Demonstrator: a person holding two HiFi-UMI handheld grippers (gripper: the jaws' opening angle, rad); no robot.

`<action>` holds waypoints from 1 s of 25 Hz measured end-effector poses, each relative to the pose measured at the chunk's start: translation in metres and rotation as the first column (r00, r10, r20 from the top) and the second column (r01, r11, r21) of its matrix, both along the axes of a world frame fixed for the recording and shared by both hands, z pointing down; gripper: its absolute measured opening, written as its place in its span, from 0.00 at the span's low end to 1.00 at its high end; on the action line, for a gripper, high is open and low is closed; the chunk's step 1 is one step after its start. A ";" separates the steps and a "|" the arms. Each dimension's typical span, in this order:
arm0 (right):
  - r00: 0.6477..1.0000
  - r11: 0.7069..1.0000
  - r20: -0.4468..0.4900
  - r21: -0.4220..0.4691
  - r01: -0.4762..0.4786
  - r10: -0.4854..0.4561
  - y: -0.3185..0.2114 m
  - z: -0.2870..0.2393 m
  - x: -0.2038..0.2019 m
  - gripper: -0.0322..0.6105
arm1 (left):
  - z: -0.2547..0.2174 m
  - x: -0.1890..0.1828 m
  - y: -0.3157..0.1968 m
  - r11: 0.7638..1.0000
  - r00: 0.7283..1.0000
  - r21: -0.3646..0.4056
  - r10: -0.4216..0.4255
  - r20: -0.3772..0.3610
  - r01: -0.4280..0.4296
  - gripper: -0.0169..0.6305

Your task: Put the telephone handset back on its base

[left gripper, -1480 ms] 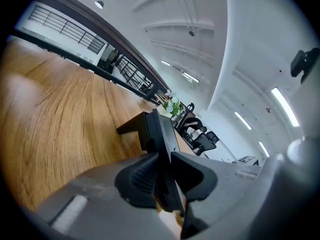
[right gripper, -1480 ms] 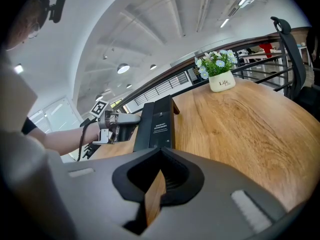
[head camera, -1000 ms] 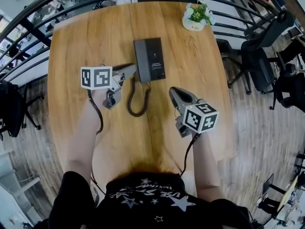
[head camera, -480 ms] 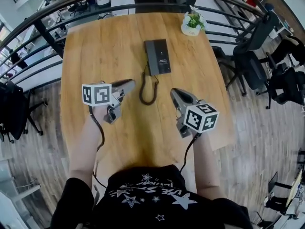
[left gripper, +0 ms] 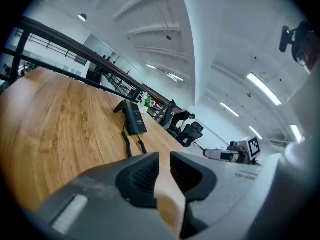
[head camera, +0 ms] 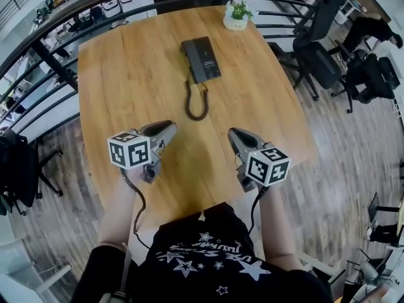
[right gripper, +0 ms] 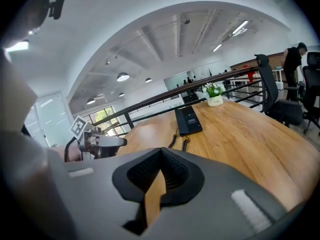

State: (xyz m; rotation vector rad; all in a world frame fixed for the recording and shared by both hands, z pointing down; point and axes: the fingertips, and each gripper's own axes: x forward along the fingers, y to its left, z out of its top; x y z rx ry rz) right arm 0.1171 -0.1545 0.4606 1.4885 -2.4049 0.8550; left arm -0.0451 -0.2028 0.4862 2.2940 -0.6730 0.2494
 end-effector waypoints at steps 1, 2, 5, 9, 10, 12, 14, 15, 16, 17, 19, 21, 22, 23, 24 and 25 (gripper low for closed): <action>1.000 1.000 -0.004 -0.006 -0.009 0.009 0.008 0.003 0.002 0.05 | 0.002 0.001 0.008 1.000 1.000 0.002 0.006 0.005 -0.006 0.14; 1.000 1.000 -0.006 -0.012 -0.017 0.017 0.014 0.005 0.005 0.05 | 0.003 0.002 0.016 1.000 1.000 0.001 0.015 0.010 -0.015 0.14; 0.999 0.999 0.000 -0.020 -0.042 0.042 0.028 0.009 0.010 0.05 | 0.012 0.001 0.047 0.999 0.998 -0.012 0.046 0.030 -0.046 0.14; 1.000 1.000 0.011 -0.015 -0.024 0.025 0.044 0.010 0.000 0.05 | 0.023 -0.011 0.076 0.999 0.999 -0.038 0.016 0.038 -0.014 0.14; 1.000 1.000 0.012 -0.013 -0.017 0.017 0.051 0.011 -0.003 0.05 | 0.024 -0.014 0.082 0.999 0.999 -0.042 0.004 0.036 -0.003 0.14; 1.000 1.000 0.015 -0.010 -0.013 0.013 0.065 0.013 -0.007 0.05 | 0.024 -0.017 0.093 0.999 0.999 -0.045 -0.015 0.030 0.017 0.14; 1.000 1.000 0.023 -0.007 -0.019 0.019 0.084 0.013 -0.013 0.05 | 0.020 -0.019 0.110 0.998 1.000 -0.049 -0.025 0.016 0.026 0.14; 0.999 1.000 0.027 -0.004 -0.022 0.022 0.095 0.012 -0.016 0.05 | 0.016 -0.020 0.121 0.999 1.000 -0.049 -0.022 0.009 0.022 0.14; 0.999 1.000 0.030 0.001 -0.025 0.025 0.106 0.010 -0.018 0.05 | 0.012 -0.021 0.132 0.999 1.000 -0.045 -0.013 0.006 0.013 0.14; 0.999 1.000 0.032 0.008 -0.031 0.030 0.116 0.007 -0.020 0.05 | 0.008 -0.021 0.143 0.999 1.000 -0.036 -0.001 0.009 0.001 0.14; 0.998 0.999 0.039 0.025 -0.047 0.046 0.136 -0.002 -0.017 0.05 | -0.002 -0.018 0.163 1.000 1.000 -0.014 0.023 0.019 -0.022 0.14; 0.997 0.997 0.044 0.045 -0.063 0.061 0.156 -0.012 -0.013 0.05 | -0.012 -0.014 0.183 0.999 0.999 0.005 0.037 0.021 -0.037 0.14; 0.997 0.996 0.044 0.055 -0.070 0.067 0.166 -0.017 -0.012 0.05 | -0.016 -0.014 0.193 0.999 0.999 0.012 0.040 0.017 -0.041 0.14; 0.996 0.995 0.043 0.066 -0.076 0.073 0.175 -0.021 -0.012 0.05 | -0.019 -0.014 0.204 0.999 0.999 0.018 0.043 0.013 -0.043 0.14; 0.996 0.994 0.043 0.076 -0.082 0.079 0.184 -0.025 -0.014 0.05 | -0.022 -0.016 0.214 0.999 0.999 0.023 0.046 0.010 -0.046 0.14; 0.995 0.993 0.045 0.085 -0.088 0.084 0.193 -0.030 -0.015 0.05 | -0.024 -0.018 0.224 0.998 0.999 0.025 0.049 0.007 -0.049 0.14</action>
